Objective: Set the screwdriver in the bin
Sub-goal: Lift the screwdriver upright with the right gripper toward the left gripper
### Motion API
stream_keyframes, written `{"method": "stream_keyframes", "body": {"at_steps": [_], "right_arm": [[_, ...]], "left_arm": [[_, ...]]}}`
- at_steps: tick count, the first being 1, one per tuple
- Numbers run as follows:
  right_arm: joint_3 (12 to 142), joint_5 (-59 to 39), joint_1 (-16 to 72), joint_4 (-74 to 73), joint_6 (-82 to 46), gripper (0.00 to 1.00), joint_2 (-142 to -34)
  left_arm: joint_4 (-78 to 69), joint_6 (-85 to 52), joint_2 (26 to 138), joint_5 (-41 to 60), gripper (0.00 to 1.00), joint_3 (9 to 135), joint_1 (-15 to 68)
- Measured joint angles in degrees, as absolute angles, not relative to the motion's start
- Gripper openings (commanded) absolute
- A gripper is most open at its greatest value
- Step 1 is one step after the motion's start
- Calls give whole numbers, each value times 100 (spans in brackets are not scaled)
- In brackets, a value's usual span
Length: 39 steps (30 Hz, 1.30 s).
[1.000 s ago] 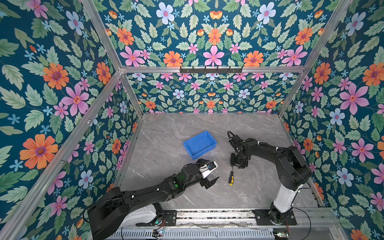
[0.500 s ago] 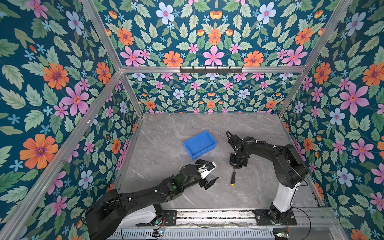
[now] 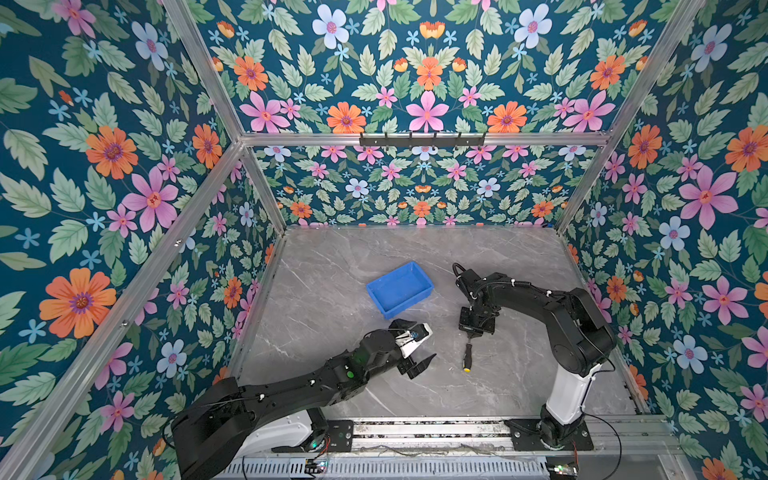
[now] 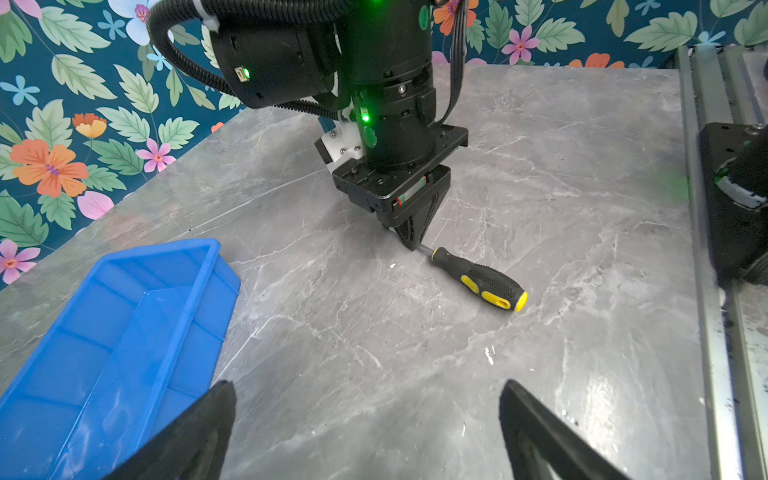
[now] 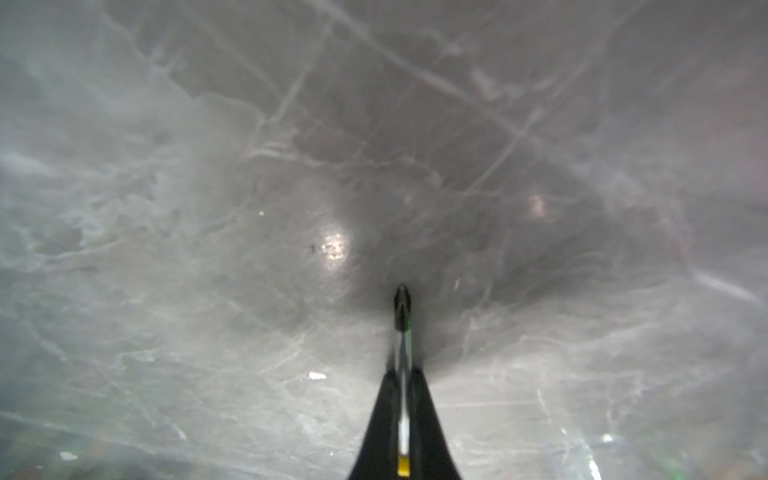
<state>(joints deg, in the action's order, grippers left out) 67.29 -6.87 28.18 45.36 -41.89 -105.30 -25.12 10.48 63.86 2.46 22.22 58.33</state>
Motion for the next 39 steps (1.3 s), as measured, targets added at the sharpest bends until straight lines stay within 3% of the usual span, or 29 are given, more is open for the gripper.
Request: {"method": "stream_keyframes", "body": {"at_steps": [16,25,34,39], "right_arm": [[5872,-578,2818,3363,-4136,0,-8670],[5286,-696,2818,2139,-3837,0,-7609],[4663,-1020,2823,622,-3424,0,-6818],[4593,-1256,2823,95,-3389,0,-6643]], "left_arm": [[-3129,-132,6617,27,100,2370,5824],[-2792,-1059,6871,-416,100,3218,5719],[-3216,-1734,7413,469,97,3387,5352],[-3822,-2279,7874,1288,85,3468,4950]]}}
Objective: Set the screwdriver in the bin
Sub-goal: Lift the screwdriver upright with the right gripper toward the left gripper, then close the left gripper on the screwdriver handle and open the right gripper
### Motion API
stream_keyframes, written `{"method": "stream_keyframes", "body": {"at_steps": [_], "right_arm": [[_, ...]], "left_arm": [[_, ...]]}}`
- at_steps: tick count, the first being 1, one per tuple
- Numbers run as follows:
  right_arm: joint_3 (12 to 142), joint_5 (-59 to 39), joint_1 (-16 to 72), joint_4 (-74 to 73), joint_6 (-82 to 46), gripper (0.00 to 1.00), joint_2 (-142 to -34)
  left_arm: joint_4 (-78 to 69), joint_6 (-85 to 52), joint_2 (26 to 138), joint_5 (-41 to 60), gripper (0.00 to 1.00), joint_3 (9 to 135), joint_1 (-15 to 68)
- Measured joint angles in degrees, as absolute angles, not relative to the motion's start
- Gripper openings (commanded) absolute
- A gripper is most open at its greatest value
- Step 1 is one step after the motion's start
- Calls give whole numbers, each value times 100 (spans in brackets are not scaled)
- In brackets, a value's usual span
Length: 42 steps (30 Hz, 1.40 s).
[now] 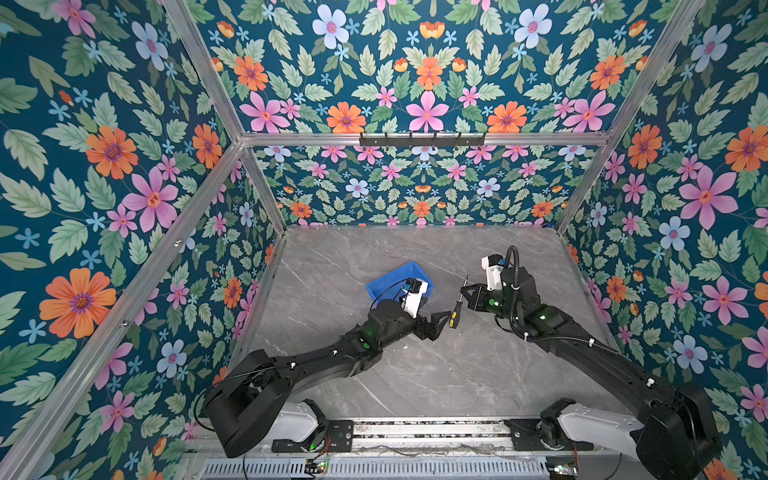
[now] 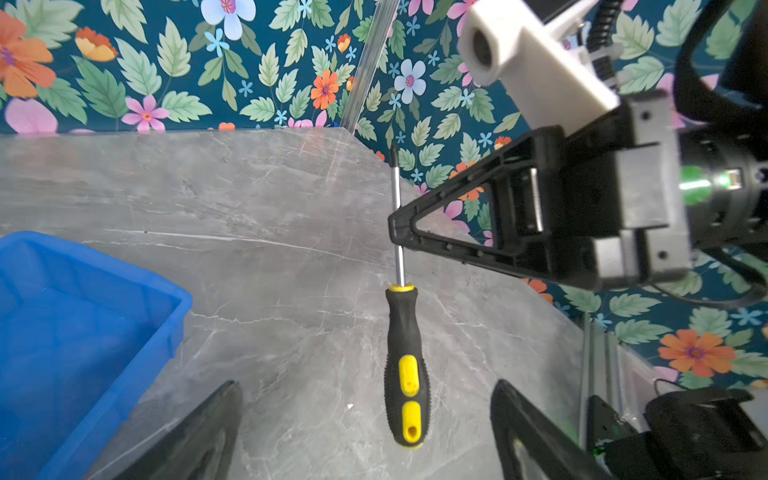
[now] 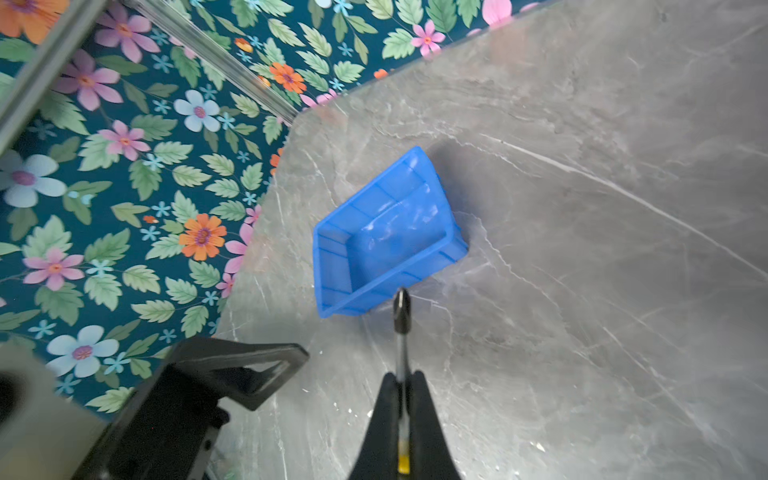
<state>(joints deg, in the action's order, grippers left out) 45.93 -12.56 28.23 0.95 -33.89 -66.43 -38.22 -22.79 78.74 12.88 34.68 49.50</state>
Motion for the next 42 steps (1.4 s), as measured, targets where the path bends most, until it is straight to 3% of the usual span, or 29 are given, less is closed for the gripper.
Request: {"method": "stream_keyframes", "body": {"at_steps": [16,30,42], "right_arm": [[4584,-1798,2823,-331,-3391,0,-6519],[4473,-1772,2823,-403,-3411,0,-6357],[4449,-1734,2823,-401,-3415,0,-6283]], "left_arm": [[-4368,-2908,8825,2681,56,4003,4742],[-4449,-2976,8921,2880,0,4108,4746],[-4416,-2886,8908,2921,0,4150,4742]]}}
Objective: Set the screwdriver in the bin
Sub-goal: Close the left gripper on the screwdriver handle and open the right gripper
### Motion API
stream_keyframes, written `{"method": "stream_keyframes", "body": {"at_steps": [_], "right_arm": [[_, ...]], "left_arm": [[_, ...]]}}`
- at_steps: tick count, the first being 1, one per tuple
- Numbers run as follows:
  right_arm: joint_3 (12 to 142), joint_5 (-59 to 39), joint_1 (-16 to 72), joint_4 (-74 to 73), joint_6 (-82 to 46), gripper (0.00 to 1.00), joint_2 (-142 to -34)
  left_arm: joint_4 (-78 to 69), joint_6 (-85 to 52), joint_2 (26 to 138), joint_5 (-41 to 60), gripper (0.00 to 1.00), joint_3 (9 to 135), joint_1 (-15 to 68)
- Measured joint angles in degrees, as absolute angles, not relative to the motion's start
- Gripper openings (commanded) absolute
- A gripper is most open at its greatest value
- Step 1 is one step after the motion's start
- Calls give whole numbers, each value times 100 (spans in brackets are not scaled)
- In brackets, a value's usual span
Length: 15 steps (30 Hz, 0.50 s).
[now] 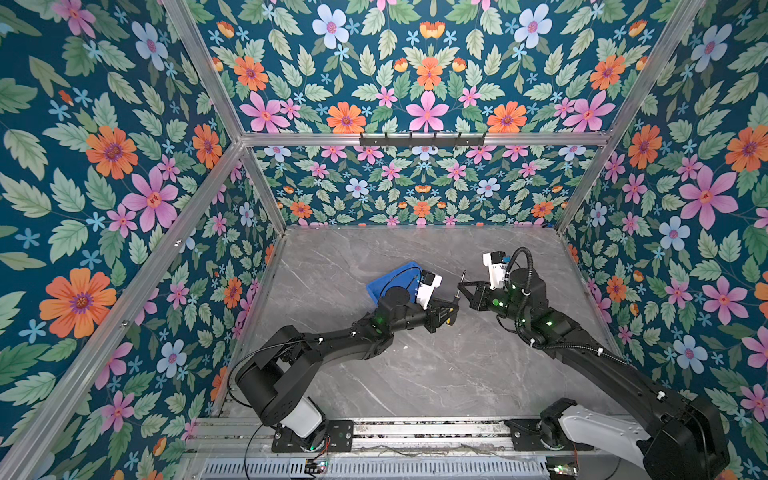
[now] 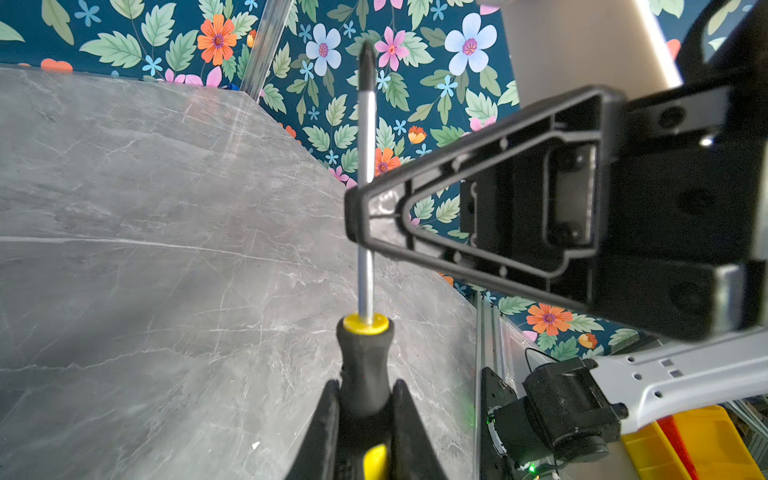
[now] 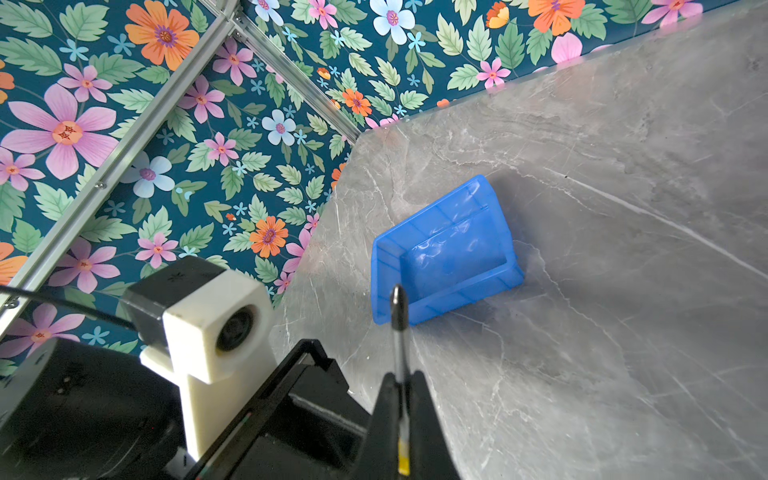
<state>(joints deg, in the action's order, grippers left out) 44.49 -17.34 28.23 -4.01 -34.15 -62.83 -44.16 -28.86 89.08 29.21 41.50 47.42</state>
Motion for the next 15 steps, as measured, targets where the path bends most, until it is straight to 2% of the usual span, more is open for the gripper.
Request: {"method": "stream_keyframes", "body": {"at_steps": [1,2,5,6,9,15], "right_arm": [[4449,-1732,2823,-401,-3415,0,-6278],[4449,-1734,2823,-397,-3415,8,-6272],[4447,-1734,2823,-405,-3459,44,-6228],[4438,-1737,2823,-414,-3441,53,-6198],[4383,-1730,2823,-434,-3435,68,-6093],[4364,-1632,2823,-320,-3365,90,-5800]], "left_arm": [[-4418,-2858,8908,2921,0,4152,4742],[-4416,-2832,8906,2917,0,4152,4740],[-4370,-2799,8879,2864,0,4163,4746],[-4322,-2764,8860,2823,0,4163,4742],[-4215,-2659,8783,2757,0,4163,4696],[-3839,-2338,8514,2685,0,4182,4456]]}}
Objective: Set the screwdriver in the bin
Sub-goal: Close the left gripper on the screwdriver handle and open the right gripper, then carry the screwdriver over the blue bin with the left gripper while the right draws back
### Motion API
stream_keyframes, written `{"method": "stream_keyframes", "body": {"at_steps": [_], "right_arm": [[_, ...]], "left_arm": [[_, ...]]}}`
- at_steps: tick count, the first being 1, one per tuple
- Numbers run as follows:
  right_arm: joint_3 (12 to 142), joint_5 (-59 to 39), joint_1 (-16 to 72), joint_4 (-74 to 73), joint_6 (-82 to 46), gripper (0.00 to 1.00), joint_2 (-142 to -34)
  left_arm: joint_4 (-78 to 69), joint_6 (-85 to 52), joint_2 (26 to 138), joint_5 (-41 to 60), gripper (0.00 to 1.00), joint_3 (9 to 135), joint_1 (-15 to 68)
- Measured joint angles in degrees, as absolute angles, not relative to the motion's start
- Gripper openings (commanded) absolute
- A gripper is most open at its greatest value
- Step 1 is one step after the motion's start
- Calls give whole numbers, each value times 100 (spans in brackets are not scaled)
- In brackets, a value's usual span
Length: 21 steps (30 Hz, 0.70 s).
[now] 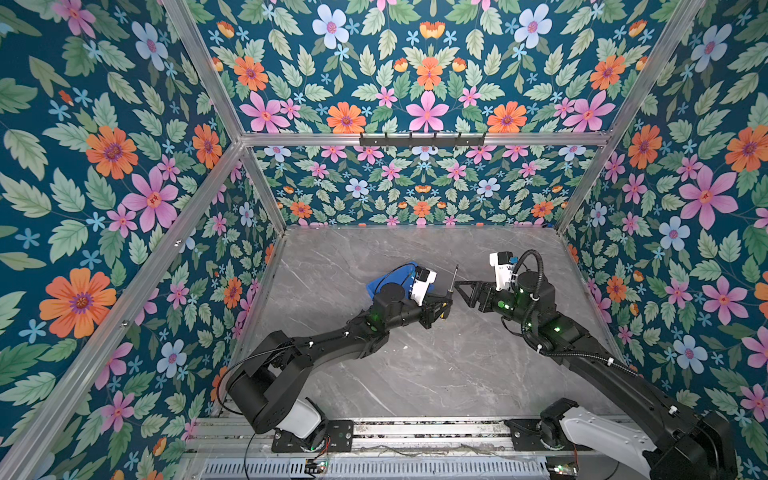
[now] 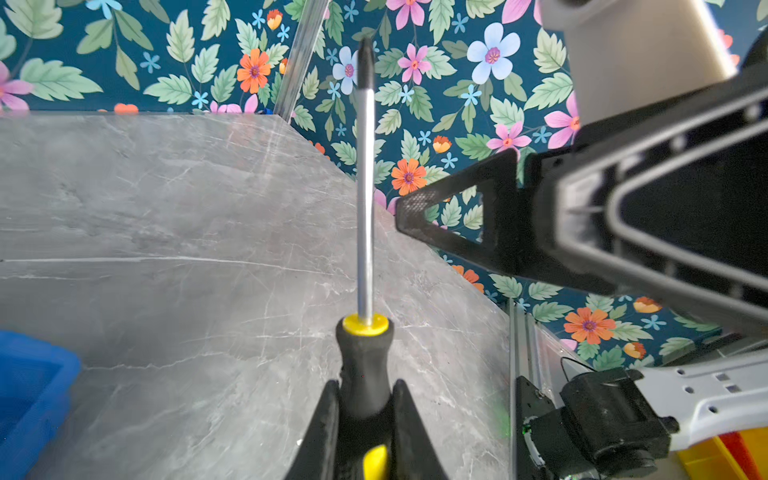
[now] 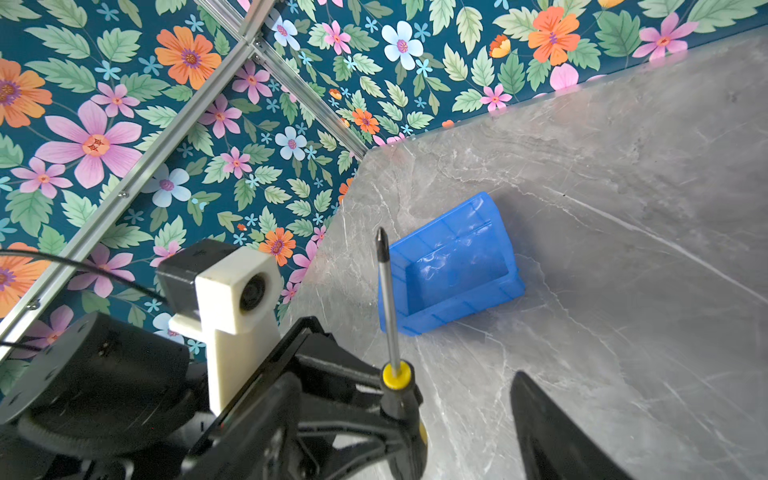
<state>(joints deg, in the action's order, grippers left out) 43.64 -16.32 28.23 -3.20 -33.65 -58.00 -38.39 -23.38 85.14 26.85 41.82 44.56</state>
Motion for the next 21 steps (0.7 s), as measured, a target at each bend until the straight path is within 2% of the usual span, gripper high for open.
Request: {"method": "stream_keyframes", "body": {"at_steps": [3,15,21], "right_arm": [[4313,-1695,2823,-231,-3170,99,-5655],[4324,-1905,2906,-106,-2220,99,-5341],[4392,-1730,3343,-102,-1599,99,-5500]], "left_arm": [[-3516,-2060,8361,2685,0,4233,4230],[-1424,-624,8154,2724,0,4960,3094],[-189,440,8565,2589,0,5631,2757]]}}
